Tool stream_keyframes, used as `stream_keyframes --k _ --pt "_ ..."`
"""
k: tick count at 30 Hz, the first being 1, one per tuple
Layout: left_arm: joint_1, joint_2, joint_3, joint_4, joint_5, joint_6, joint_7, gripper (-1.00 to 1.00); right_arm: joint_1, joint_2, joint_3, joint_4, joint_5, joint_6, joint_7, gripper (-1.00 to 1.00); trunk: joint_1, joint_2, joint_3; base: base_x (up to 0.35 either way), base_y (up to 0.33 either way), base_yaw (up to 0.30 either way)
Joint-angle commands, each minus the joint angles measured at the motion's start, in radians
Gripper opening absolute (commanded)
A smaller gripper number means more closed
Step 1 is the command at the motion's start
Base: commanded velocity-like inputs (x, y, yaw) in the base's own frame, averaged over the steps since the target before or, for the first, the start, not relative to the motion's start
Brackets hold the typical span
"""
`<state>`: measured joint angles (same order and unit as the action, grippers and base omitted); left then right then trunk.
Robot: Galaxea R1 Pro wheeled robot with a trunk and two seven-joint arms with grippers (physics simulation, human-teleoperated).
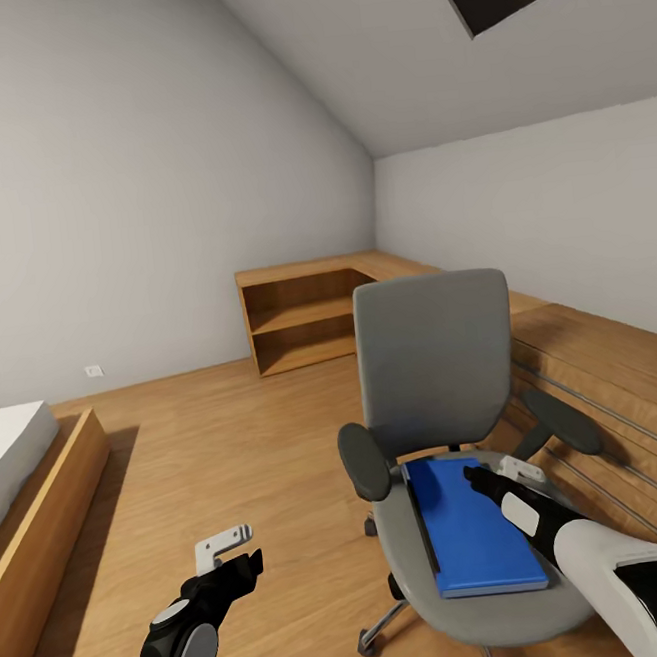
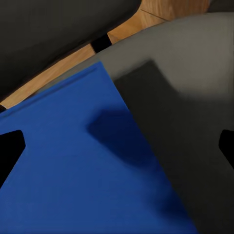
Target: In the bedroom, organize the workspace by keeping the computer under the desk, ensuring the monitor is on the desk, placing the keyboard on the desk next to the monitor, placing the mouse on the desk next to the keyboard, moving the folder from the swivel chair onto the desk next to the mouse, stacking the notebook on top of the folder with the pen on top of the notebook, and positioning the swivel chair next to the desk.
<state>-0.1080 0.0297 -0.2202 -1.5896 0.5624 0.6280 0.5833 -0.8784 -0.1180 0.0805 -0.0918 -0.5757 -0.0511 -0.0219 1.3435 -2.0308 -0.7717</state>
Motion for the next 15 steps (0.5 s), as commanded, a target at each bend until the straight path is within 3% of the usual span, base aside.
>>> stream_keyframes --k 1,11,15 --pt "-0.001 0.001 -0.002 -0.001 0.01 0.001 0.01 1.0 -0.001 0.0 0.008 0.0 -0.009 -0.003 -0.002 1.0 0.0 0.0 -0.001 0.0 0.0 0.0" --pt "-0.001 0.001 -0.002 0.003 0.01 0.001 0.01 1.0 -0.001 0.0 0.008 0.0 -0.009 -0.003 -0.002 1.0 0.0 0.0 -0.001 0.003 0.0 0.0" --pt "-0.001 0.001 -0.002 0.003 0.01 0.001 0.01 1.0 -0.001 0.0 0.009 0.0 -0.009 -0.003 -0.002 1.0 0.0 0.0 -0.001 0.144 0.0 0.0"
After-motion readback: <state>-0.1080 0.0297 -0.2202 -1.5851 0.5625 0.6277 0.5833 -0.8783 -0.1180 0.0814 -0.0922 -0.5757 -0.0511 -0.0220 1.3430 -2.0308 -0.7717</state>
